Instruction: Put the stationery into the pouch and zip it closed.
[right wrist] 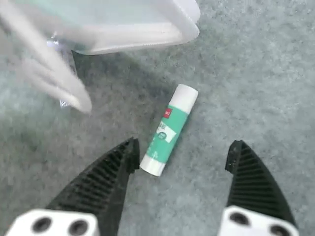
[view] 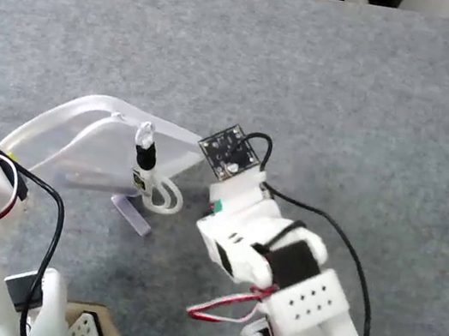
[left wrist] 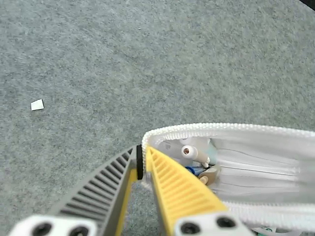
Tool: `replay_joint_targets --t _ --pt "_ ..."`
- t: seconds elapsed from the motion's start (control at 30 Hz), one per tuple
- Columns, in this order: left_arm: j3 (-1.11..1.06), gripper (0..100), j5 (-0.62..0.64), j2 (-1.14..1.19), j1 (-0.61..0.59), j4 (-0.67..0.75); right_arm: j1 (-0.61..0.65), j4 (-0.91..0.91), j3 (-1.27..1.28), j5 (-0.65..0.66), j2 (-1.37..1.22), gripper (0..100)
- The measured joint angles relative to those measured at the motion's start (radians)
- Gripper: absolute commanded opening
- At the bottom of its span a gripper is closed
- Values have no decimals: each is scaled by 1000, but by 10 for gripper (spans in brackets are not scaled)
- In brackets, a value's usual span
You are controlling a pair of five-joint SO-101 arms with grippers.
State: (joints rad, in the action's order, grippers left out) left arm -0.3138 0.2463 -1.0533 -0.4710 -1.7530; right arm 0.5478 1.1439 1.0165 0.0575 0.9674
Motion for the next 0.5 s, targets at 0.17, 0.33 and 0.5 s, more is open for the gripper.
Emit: replay_joint_targets --t 0.17,0.33,0.5 --pt "0 27 0 0 0 0 -6 -81 -12 -51 -196 292" --pt "0 27 0 0 0 0 -6 -98 -123 -104 -381 292" --pt "0 27 0 0 0 0 -6 -101 -189 -112 -494 272"
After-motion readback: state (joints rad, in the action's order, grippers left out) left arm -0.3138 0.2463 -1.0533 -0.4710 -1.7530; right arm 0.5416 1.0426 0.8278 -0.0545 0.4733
